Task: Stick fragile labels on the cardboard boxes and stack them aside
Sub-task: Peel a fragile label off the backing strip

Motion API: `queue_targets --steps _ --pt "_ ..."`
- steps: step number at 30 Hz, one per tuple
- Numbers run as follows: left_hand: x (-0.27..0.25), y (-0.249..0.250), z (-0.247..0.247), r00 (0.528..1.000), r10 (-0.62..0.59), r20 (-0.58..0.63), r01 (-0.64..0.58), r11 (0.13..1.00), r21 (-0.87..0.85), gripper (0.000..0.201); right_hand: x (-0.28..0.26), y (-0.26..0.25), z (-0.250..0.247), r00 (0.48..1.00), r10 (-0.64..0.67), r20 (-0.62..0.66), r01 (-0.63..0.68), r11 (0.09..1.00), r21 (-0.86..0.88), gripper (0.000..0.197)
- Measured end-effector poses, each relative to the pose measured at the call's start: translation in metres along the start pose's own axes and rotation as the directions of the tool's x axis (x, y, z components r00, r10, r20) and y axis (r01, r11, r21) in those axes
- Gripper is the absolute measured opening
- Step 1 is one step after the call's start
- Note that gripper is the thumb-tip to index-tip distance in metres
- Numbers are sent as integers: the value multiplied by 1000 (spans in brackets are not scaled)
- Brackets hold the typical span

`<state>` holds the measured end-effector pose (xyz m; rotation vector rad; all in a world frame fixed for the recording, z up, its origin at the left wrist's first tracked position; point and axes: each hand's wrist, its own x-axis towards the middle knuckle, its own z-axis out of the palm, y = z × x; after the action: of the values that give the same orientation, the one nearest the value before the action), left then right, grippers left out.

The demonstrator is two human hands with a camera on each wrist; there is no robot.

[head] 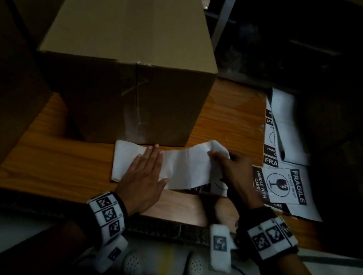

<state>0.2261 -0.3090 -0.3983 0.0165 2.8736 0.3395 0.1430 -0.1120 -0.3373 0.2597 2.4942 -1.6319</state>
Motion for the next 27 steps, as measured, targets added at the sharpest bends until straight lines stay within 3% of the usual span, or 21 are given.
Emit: queue_targets --steps 6,10,27 --pt "-4 -7 8 996 16 -84 -18 1000 -25 73 -8 12 -5 989 150 -11 -145 970 193 10" --pt "-3 -13 11 994 66 -84 -65 998 10 81 -3 14 -12 972 235 31 -236 949 212 19" --pt "-2 -24 11 991 114 -75 -112 993 31 79 -5 12 -33 981 184 57 -190 974 121 27"
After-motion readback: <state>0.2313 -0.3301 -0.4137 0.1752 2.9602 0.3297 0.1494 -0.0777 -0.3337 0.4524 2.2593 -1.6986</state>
